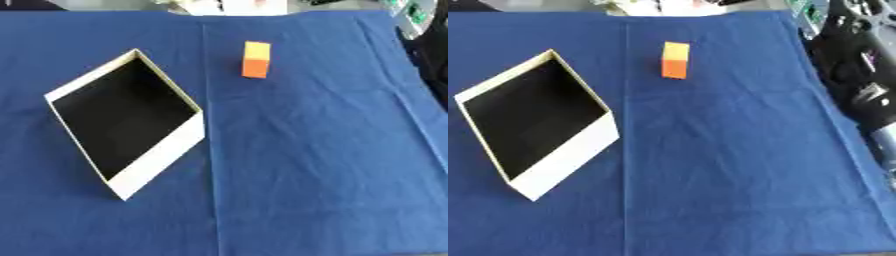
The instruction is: Pick up objects on the table and place them in the box.
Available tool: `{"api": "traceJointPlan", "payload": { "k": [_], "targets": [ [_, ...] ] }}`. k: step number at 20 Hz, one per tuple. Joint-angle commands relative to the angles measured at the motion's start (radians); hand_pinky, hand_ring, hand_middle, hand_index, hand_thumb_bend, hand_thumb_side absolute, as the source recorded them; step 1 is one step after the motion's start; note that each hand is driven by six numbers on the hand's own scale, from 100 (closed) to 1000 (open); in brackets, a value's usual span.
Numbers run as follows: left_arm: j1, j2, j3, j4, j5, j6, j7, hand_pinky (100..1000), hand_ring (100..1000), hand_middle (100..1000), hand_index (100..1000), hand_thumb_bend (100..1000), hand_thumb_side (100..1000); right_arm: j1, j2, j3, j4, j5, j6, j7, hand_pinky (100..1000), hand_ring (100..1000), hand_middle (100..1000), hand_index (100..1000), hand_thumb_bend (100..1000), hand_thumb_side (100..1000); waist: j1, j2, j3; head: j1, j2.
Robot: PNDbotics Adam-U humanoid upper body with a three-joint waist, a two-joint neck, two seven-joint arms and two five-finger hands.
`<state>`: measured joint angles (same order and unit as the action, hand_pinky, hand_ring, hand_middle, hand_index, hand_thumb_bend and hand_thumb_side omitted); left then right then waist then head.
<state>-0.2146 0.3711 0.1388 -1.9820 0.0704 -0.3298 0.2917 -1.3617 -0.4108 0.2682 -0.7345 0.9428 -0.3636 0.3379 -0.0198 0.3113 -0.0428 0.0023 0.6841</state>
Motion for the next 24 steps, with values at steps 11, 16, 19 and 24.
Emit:
{"api": "traceJointPlan", "payload": {
  "k": [11, 16, 19, 24],
  "targets": [
    [-0.011, 0.023, -0.001, -0.018, 0.006, 0.003, -0.01, 463, 494, 537, 691, 132, 658, -0.005, -0.029, 0.057, -0.081, -0.222, -0.028, 0.373, 918, 965, 925, 965, 506, 595, 0.004, -0.021, -0.001, -0.003, 0.008],
    [-0.011, 0.02, -0.003, -0.018, 0.009, 0.004, -0.014, 463, 493, 537, 690, 127, 658, -0.007, -0.026, 0.077, -0.138, -0.297, 0.041, 0.47, 923, 952, 910, 976, 341, 400, 0.004, -0.021, 0.001, -0.005, 0.011],
    [-0.01, 0.019, -0.003, -0.018, 0.01, 0.005, -0.015, 463, 493, 536, 690, 123, 657, -0.004, -0.019, 0.082, -0.15, -0.34, 0.097, 0.465, 904, 917, 885, 986, 258, 358, 0.004, -0.02, 0.003, -0.006, 0.013],
    [-0.011, 0.018, -0.005, -0.018, 0.012, 0.006, -0.019, 464, 492, 535, 690, 114, 657, -0.002, -0.015, 0.107, -0.162, -0.369, 0.173, 0.475, 917, 933, 897, 1000, 263, 328, 0.001, -0.017, 0.004, -0.005, 0.019]
  ]
}}
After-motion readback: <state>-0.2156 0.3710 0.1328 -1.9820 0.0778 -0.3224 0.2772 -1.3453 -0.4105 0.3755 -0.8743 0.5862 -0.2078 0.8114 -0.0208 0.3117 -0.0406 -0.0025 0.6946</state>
